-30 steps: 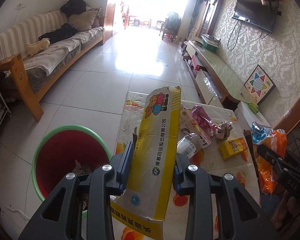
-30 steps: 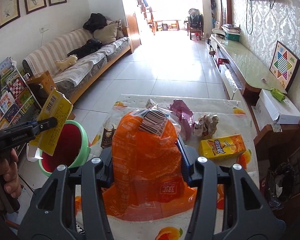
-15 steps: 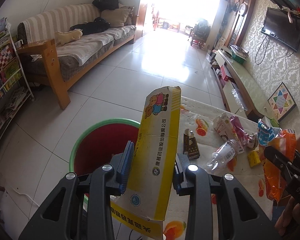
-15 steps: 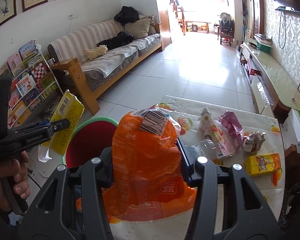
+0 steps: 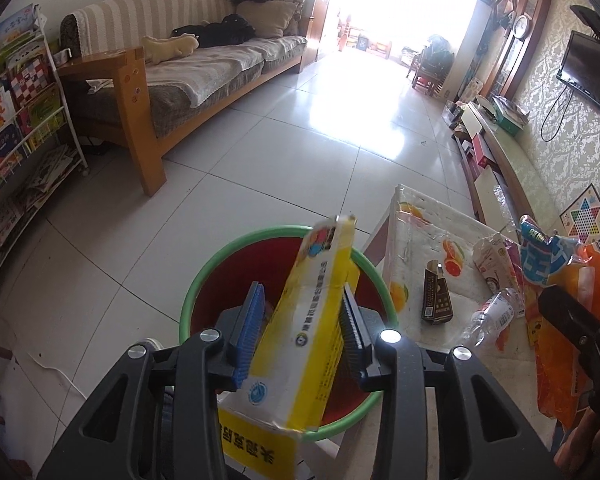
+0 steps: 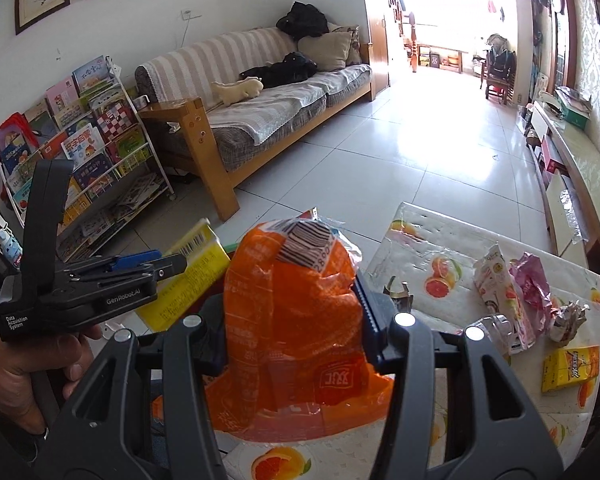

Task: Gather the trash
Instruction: 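Carry box and bag over the red bin and open both tools to drop them, then move both open tools back over the table toward the bottle and carton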

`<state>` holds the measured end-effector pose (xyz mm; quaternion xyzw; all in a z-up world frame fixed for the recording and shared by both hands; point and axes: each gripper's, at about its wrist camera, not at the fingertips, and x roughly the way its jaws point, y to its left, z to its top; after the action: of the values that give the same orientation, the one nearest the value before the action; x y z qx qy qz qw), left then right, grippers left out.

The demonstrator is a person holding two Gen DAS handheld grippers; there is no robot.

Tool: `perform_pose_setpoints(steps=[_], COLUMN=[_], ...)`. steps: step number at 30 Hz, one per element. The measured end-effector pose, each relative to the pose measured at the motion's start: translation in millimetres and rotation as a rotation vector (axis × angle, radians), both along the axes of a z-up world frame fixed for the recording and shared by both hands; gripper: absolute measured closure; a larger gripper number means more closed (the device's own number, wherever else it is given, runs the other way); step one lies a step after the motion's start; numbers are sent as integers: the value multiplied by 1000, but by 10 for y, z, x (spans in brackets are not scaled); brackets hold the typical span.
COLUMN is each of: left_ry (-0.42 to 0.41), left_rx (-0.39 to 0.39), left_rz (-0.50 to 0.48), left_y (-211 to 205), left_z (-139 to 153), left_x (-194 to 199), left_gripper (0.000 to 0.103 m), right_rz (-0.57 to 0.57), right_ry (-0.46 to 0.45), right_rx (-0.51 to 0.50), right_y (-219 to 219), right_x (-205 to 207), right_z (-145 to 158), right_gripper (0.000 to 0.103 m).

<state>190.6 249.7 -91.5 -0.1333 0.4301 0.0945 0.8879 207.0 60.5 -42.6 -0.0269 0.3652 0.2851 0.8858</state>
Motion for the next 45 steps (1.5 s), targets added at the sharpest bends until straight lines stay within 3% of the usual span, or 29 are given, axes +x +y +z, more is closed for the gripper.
perform_pose_setpoints(steps=[1, 3, 11, 13, 21, 23, 25, 28, 37, 45], left_ry=[-7, -28, -51, -61, -70, -66, -64, -62, -71, -90], left_rx=[-1, -11, 11, 8, -2, 0, 0, -1, -8, -12], left_rz=[12, 31, 93, 112, 169, 179, 189, 203, 186, 120], left_y=[17, 54, 203, 267, 466, 510, 560, 602, 521, 194], left_z=[4, 27, 82, 93, 91, 77, 71, 58, 108, 235], left_x=[-7, -27, -110, -153, -266, -287, -310, -336, -314, -246], left_gripper=[40, 33, 27, 20, 19, 19, 18, 18, 18, 16], right_rz=[3, 9, 33, 45, 122, 151, 155, 150, 114, 53], right_ry=[1, 2, 19, 24, 50, 72, 63, 40, 27, -4], right_rx=[-2, -7, -17, -19, -39, -55, -71, -73, -70, -54], right_y=[22, 51, 178, 236, 562, 672, 740, 760, 615, 245], right_x=[9, 20, 64, 61, 60, 67, 52, 17, 38, -23], right_z=[-6, -21, -122, -147, -259, -310, -327, -303, -229, -67], right_gripper=[54, 54, 54, 54, 52, 46, 22, 12, 7, 5])
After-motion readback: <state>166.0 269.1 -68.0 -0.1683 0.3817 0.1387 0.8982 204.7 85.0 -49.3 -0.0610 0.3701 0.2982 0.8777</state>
